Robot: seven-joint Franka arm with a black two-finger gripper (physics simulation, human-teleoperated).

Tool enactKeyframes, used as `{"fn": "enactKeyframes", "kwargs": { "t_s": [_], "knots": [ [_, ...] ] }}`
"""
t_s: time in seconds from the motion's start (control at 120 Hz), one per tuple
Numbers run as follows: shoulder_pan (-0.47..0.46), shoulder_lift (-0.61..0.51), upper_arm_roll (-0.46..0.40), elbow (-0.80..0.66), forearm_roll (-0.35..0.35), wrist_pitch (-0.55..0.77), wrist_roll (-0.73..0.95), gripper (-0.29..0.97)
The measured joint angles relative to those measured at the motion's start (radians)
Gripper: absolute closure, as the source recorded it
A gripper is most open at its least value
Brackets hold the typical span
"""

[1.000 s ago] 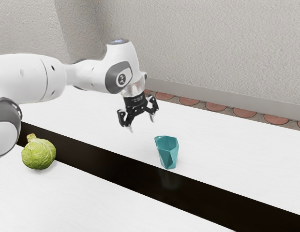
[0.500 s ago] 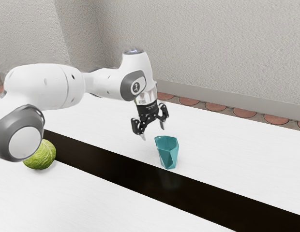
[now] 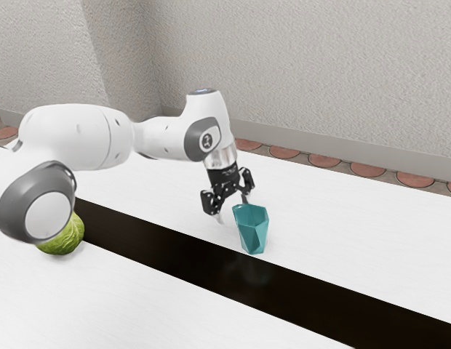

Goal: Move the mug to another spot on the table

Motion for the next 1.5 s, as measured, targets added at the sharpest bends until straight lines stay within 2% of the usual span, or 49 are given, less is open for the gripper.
{"fn": "enactKeyframes", "kwargs": {
  "t_s": [0.133, 0.217, 0.375, 0.467, 0.625, 0.7, 0.767, 1.0, 1.1, 1.275, 1.5],
  "knots": [
    [0.015, 0.021, -0.027, 0.020, -0.008, 0.000, -0.004, 0.03],
    [0.075, 0.031, -0.089, 0.027, -0.010, -0.006, -0.005, 0.04],
    [0.102, 0.047, -0.123, 0.034, -0.010, -0.013, -0.008, 0.10],
    [0.104, 0.051, -0.126, 0.036, -0.010, -0.015, -0.009, 0.20],
    [0.104, 0.056, -0.133, 0.037, -0.010, -0.017, -0.010, 0.47],
    [0.107, 0.055, -0.138, 0.037, -0.012, -0.021, -0.011, 0.52],
    [0.118, 0.055, -0.147, 0.037, -0.030, -0.029, -0.011, 0.54],
    [0.178, 0.035, -0.191, 0.029, -0.159, -0.071, -0.010, 0.59],
    [0.197, -0.039, -0.190, -0.046, -0.205, -0.077, -0.005, 0.60],
    [0.234, -0.203, -0.177, -0.272, -0.282, -0.063, 0.007, 0.60],
    [0.269, -0.311, -0.104, -0.449, -0.318, -0.025, 0.039, 0.61]
  ]
}}
